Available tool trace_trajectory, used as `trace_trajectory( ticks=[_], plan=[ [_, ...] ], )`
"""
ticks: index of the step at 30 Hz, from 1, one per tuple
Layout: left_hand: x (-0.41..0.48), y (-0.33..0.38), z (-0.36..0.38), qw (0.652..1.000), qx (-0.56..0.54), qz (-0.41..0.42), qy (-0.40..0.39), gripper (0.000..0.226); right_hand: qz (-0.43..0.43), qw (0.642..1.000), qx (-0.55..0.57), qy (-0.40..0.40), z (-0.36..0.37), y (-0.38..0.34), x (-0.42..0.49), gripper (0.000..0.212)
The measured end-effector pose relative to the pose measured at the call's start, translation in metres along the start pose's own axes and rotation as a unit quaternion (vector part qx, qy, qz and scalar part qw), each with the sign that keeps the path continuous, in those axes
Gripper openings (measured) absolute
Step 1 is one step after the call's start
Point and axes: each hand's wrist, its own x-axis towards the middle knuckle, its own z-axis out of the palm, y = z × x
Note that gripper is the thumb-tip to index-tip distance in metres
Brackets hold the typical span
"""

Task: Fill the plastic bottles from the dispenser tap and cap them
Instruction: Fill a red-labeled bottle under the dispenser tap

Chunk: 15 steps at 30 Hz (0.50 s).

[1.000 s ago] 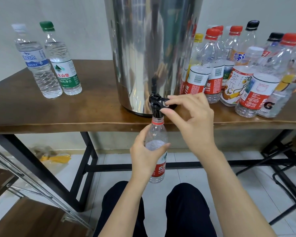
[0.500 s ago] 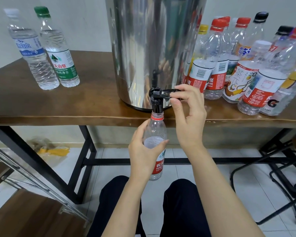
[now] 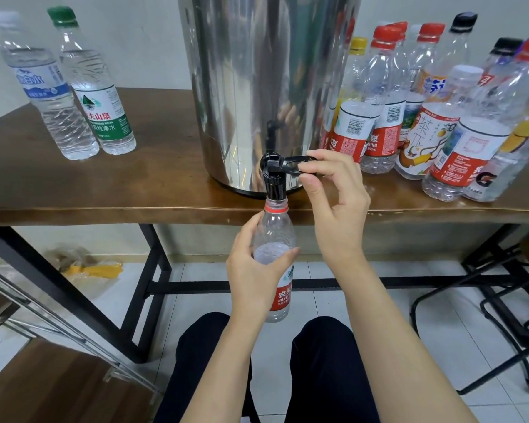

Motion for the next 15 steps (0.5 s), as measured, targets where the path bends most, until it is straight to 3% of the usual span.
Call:
trace_trajectory(
  ticks=[15],
  plan=[
    [-0.0003, 0.0018, -0.0010, 1.000, 0.009, -0.010, -0.006, 0.072, 0.014, 1.000, 0.009, 0.002, 0.0000, -0.0020, -0.0014, 0.009]
  ],
)
